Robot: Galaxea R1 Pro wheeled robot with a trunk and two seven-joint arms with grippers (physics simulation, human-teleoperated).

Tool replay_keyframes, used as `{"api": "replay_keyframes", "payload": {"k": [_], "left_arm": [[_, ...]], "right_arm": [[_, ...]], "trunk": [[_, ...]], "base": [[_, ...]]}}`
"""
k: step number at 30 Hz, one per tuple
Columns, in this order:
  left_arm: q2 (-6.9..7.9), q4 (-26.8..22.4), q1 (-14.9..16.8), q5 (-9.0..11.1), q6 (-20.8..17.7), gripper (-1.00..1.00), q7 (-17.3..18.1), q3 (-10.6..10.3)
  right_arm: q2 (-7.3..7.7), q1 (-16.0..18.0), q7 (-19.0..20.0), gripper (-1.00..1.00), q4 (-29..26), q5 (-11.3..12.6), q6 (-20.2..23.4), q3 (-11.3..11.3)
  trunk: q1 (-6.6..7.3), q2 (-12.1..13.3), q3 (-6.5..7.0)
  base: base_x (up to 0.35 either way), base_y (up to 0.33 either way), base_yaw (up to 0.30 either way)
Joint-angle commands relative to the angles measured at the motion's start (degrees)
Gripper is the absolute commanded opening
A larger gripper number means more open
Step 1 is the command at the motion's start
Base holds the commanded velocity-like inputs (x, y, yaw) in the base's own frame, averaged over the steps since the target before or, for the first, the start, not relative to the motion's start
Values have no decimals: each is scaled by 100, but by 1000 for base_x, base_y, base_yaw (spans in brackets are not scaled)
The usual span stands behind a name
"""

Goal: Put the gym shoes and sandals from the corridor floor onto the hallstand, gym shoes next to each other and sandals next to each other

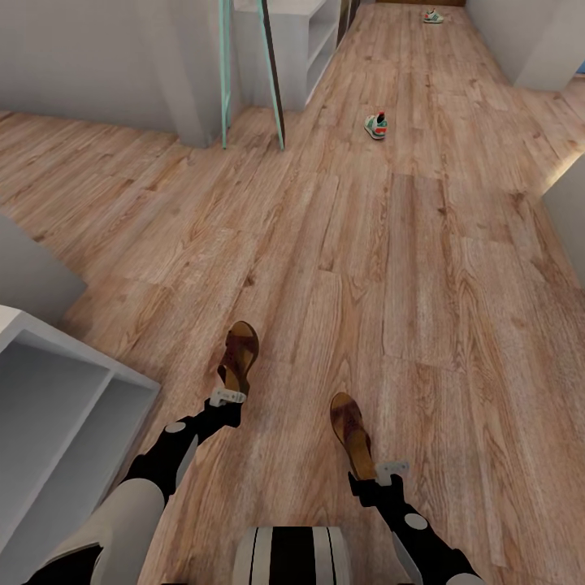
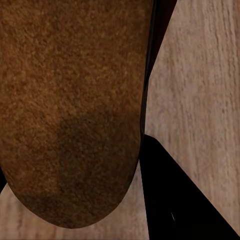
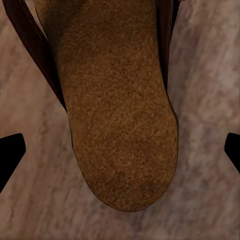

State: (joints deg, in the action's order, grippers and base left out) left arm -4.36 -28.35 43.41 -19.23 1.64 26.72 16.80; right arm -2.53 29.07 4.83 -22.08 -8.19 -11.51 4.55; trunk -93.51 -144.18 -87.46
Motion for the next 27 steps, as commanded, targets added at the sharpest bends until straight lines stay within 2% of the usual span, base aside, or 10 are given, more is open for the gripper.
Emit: {"api": "replay_keyframes", "payload": {"k": [1,5,7,10,14,22,24,27], "left_arm": [[-6,-3,5,-80,21,-100,41,17],[-4,-4,3,-81,8,-100,36,-82],[-4,-4,4,-81,5,-100,33,-102],[-4,-4,7,-81,4,-100,29,-110],[-4,-4,3,-81,4,-100,33,-110],[-4,-4,2,-81,-4,-100,32,-113],[-4,-4,3,-80,-4,-100,31,-112],[-3,-4,1,-81,-5,-100,28,-114]], "right_arm": [[-6,2,31,100,2,-57,-19,48],[-14,2,-179,100,2,-60,-18,27],[-24,2,-635,100,10,-60,-11,9],[-35,2,-972,100,16,-60,-5,-4],[-42,2,-1134,100,19,-60,-1,-12],[-53,2,-1204,100,20,-68,0,-34],[-53,2,-1207,100,20,-68,0,-87],[-54,2,-1213,100,27,-63,0,-474]], "trunk": [[1,-1,-3],[1,-1,-3],[1,-1,-3],[1,-1,-3],[1,-1,-3],[1,-1,-3],[1,-1,-3],[1,-1,-3]], "base": [[0,0,0],[0,0,0],[0,0,0],[0,0,0],[0,0,0],[0,0,0],[0,0,0],[0,0,0]]}}
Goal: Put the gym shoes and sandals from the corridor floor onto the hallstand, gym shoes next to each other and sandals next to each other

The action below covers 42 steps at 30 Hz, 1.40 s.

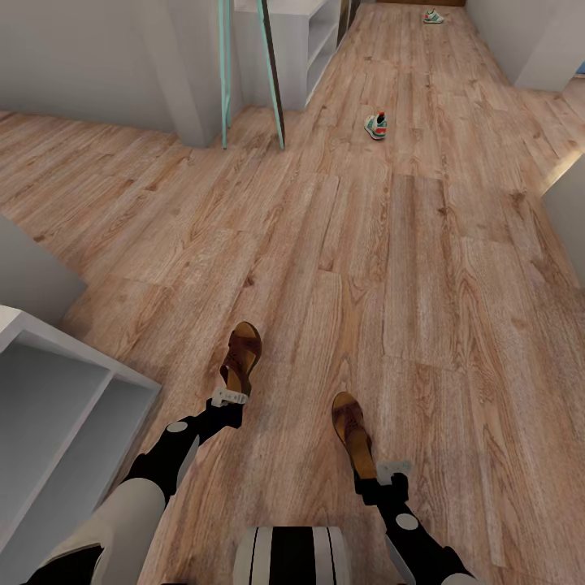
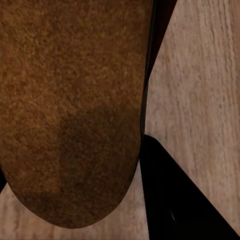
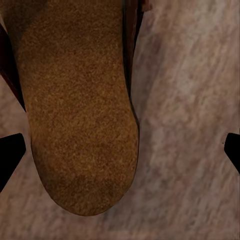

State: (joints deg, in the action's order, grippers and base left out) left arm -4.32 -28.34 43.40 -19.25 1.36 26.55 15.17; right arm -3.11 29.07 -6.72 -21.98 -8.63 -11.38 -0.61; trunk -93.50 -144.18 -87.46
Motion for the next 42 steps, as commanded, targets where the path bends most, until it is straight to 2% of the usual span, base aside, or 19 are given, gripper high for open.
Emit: {"api": "replay_keyframes", "payload": {"k": [1,4,8,11,19,27,42], "left_arm": [[-7,-5,4,-79,23,-100,45,49],[-2,-5,8,-79,23,-100,45,49],[0,-5,8,-79,23,-100,44,54],[-4,-5,10,-79,17,-100,43,56],[-2,-9,11,-79,15,-100,43,56],[-6,-13,11,-79,14,-100,43,56],[-8,-13,17,-79,14,-100,41,56]], "right_arm": [[3,2,-59,100,16,-16,-14,-2],[3,2,-65,100,18,-9,-14,-147],[3,2,-65,100,18,-8,-14,-173],[3,2,-66,100,18,-7,-14,-183],[3,1,-66,100,18,-7,-14,-185],[5,2,-66,100,18,-7,-22,-185],[6,2,-66,100,9,-7,-19,-185]], "trunk": [[-1,-1,-3],[-1,-1,-3],[-1,-1,-3],[-8,-5,-70],[-8,-5,-70],[-29,-15,-247],[-29,-15,-247]], "base": [[0,0,0],[0,0,0],[0,0,0],[0,0,0],[0,0,0],[0,0,0],[0,0,0]]}}
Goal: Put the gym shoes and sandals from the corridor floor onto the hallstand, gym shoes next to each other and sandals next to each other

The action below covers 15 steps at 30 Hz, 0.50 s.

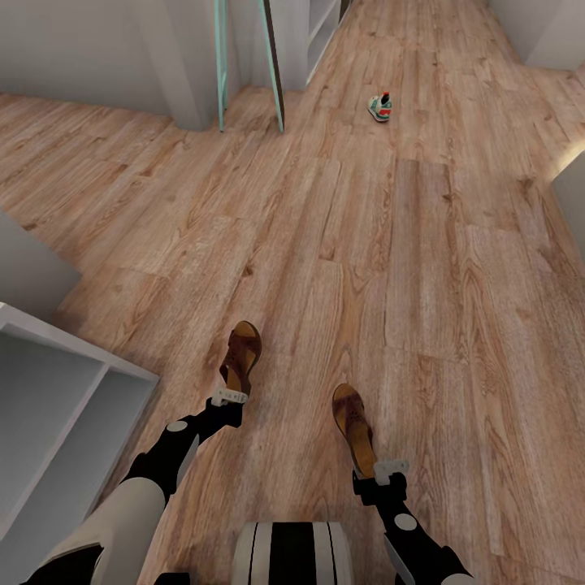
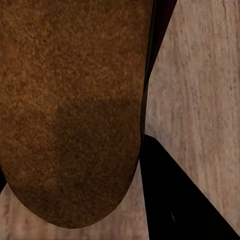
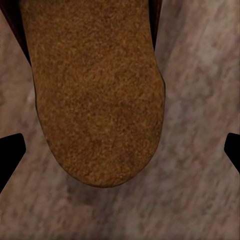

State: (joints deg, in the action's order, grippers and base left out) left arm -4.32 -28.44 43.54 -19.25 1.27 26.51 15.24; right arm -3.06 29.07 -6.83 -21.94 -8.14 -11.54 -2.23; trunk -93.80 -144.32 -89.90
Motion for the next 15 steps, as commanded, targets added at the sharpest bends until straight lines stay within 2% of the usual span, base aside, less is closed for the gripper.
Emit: {"api": "replay_keyframes", "payload": {"k": [1,10,15], "left_arm": [[-7,-4,2,-79,23,-100,46,49],[-7,-2,-3,-73,23,-100,46,49],[-7,-2,-4,-71,23,-100,42,55]], "right_arm": [[1,3,-55,100,5,-56,-1,-23],[1,3,-55,100,5,-56,2,-23],[2,3,-55,100,5,-56,1,-23]], "trunk": [[1,-1,-3],[1,-1,-3],[1,-1,-3]], "base": [[0,0,0],[4,0,0],[96,38,0]]}}
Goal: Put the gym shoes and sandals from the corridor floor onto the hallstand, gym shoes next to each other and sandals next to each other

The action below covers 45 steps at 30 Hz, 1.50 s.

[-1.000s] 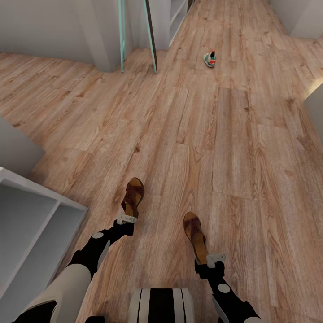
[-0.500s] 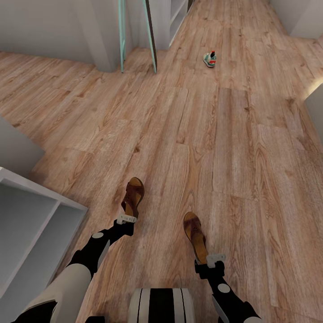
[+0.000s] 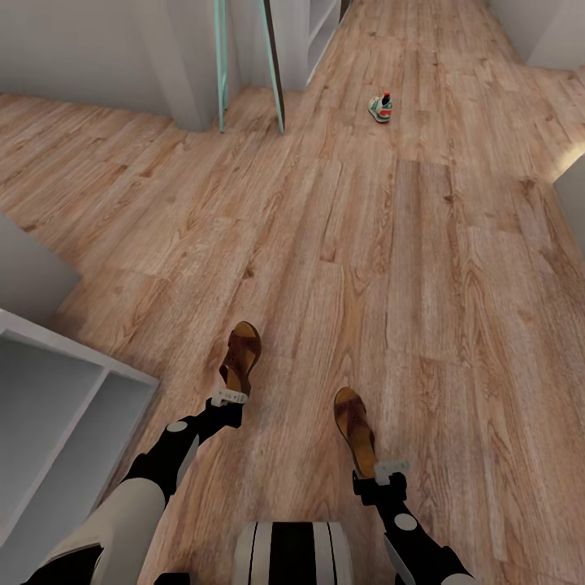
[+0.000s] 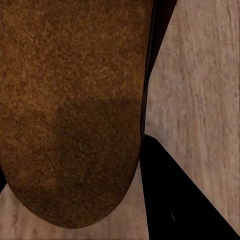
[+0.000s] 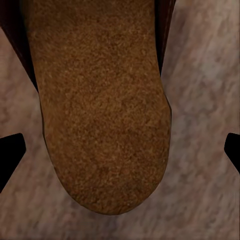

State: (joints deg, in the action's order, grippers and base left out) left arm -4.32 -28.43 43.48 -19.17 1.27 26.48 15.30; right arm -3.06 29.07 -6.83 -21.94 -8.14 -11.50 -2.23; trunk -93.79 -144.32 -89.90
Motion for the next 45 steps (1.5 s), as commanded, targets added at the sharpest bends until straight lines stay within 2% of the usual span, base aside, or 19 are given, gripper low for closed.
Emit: {"api": "replay_keyframes", "payload": {"k": [1,11,12,37,45], "left_arm": [[-7,-3,-3,-78,23,-100,43,51],[-7,-5,1,-84,23,-100,41,49],[-7,-5,2,-85,23,-100,41,49],[0,-5,-6,-79,23,-100,41,52],[1,-5,-7,-78,23,-100,41,52]], "right_arm": [[2,3,-55,100,5,-56,-2,-25],[11,3,-55,100,5,-56,-3,-23],[13,3,-55,-100,5,-56,-2,-23],[25,1,-55,-100,-4,-56,-10,-6],[25,2,-55,-100,-4,-56,-10,-15]], "trunk": [[0,-1,-3],[0,-1,-3],[0,-1,-3],[0,-1,-3],[21,10,174]], "base": [[27,13,0],[7,3,0],[0,0,0],[0,0,0],[0,0,0]]}}
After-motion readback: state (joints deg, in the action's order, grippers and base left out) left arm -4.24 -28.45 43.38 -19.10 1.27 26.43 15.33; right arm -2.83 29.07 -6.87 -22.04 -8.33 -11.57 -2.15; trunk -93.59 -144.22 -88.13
